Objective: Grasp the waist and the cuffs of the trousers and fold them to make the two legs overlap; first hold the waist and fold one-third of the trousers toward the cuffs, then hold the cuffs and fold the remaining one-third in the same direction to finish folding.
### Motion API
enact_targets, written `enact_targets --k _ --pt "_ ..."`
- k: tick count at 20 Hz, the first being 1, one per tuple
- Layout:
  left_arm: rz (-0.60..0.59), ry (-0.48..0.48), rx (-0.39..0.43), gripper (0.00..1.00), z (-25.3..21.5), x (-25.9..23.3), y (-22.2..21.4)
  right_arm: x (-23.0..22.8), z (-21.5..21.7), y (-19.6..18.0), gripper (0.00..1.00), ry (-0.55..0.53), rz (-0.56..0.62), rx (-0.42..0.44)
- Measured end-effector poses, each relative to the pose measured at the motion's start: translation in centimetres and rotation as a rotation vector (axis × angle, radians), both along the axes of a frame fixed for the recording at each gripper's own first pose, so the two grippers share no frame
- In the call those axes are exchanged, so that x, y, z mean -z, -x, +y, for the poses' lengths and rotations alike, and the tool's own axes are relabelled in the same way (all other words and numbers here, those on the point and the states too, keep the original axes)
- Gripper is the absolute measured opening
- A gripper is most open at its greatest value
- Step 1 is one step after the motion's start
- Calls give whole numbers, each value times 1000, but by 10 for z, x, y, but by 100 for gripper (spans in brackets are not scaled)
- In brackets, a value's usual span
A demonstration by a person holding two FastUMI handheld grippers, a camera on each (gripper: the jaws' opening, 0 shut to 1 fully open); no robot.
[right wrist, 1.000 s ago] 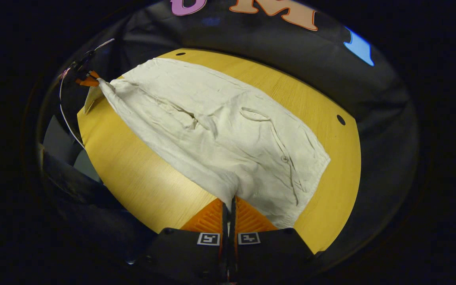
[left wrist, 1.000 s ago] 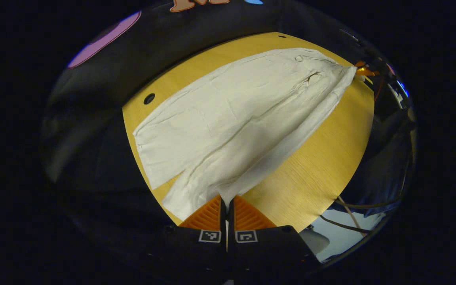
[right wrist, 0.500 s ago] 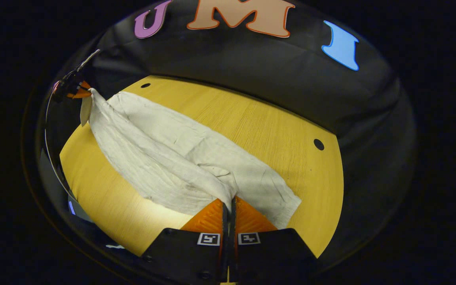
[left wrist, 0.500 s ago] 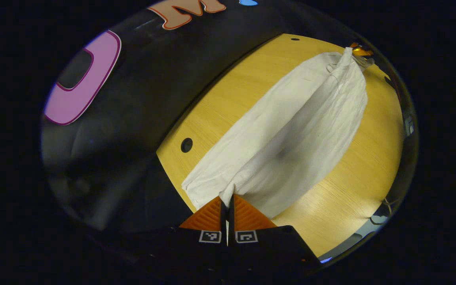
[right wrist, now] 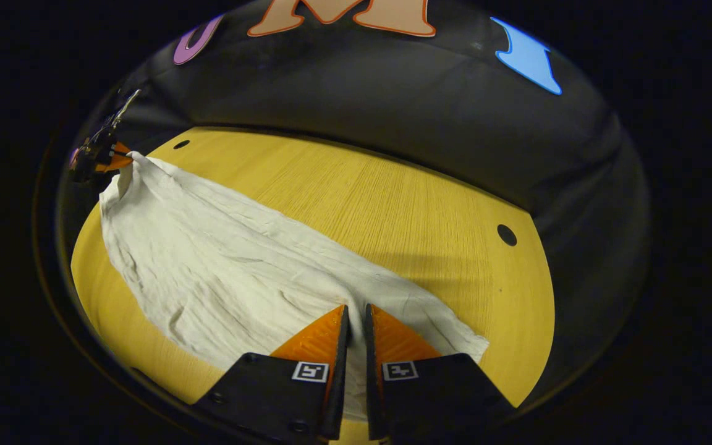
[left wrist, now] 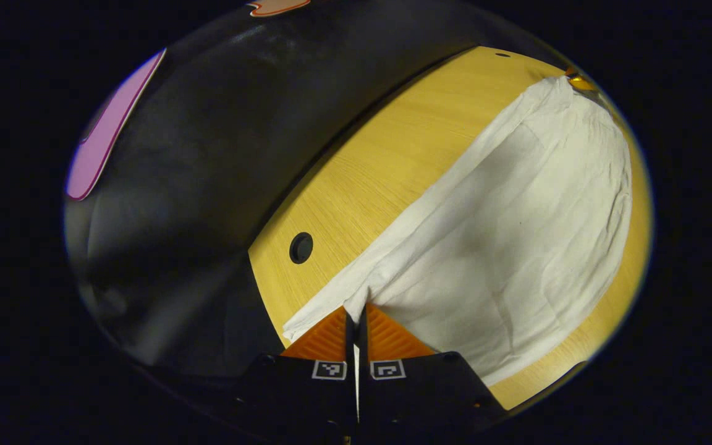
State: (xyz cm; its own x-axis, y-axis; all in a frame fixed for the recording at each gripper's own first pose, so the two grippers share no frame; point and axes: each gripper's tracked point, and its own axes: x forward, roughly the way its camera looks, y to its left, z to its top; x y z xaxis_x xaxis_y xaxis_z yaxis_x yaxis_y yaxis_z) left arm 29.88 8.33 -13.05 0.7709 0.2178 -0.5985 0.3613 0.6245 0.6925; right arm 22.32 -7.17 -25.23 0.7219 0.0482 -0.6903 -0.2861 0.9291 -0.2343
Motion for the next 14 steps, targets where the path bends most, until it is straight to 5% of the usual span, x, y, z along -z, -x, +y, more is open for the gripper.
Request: enact_targets --k 2,3,4,5,7,14 --pt "-26 18 -23 0 0 8 -6 4 -3 -10 29 -36 -9 55" --pt "-46 27 -38 0 2 10 -7 0 -6 -13 55 -60 -18 68" --pt "-63 45 -48 15 -1 10 -8 -2 -6 -17 81 -85 -33 82" --pt "-79 63 -65 43 -1 15 -4 -8 -5 -18 94 -107 -51 99" --pt "-175 81 -96 100 -2 2 -5 -21 -8 -20 97 -158 -96 133" --pt "-322 336 -50 98 -41 -24 12 -65 -47 29 94 -428 -123 328"
